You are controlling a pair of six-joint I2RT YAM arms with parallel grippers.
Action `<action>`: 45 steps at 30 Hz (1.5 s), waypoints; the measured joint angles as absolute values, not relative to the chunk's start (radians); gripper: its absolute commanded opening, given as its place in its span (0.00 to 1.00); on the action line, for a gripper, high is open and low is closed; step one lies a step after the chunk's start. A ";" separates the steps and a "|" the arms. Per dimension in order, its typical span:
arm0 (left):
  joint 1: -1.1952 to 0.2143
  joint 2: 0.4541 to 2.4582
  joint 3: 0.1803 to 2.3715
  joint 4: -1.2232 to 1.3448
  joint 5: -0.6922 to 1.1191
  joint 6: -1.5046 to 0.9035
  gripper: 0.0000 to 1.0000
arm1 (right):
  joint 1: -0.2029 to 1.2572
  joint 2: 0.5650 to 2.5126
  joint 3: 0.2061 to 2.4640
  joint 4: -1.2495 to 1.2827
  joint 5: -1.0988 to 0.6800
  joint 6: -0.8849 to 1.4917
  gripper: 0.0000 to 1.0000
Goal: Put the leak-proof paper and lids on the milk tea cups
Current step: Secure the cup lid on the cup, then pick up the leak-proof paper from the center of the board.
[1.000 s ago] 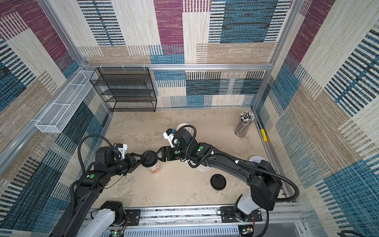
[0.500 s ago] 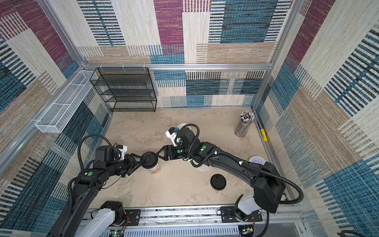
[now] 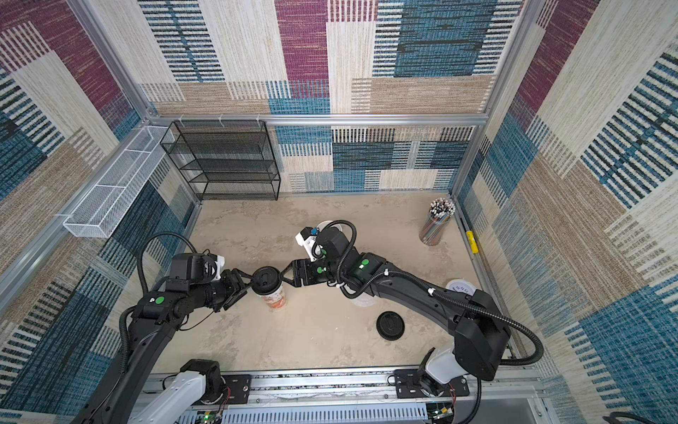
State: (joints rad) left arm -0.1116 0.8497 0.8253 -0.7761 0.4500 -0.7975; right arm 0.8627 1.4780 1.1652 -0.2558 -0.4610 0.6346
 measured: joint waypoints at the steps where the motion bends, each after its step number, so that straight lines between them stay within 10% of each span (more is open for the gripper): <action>1: -0.112 0.848 0.829 -0.778 0.448 -0.791 0.64 | 0.863 1.478 1.166 -0.258 -0.461 0.630 0.77; 19: -0.141 0.923 1.203 -0.865 0.410 -0.646 0.66 | 0.731 1.304 1.170 -0.450 -0.346 0.588 0.69; 29: -0.539 1.167 1.434 -0.863 0.240 -0.599 0.64 | 0.534 1.212 0.970 -0.620 -0.138 0.599 0.66; 45: -1.091 1.602 1.414 -0.610 -0.070 -0.617 0.61 | 0.168 1.142 0.625 -0.495 -0.307 0.563 0.63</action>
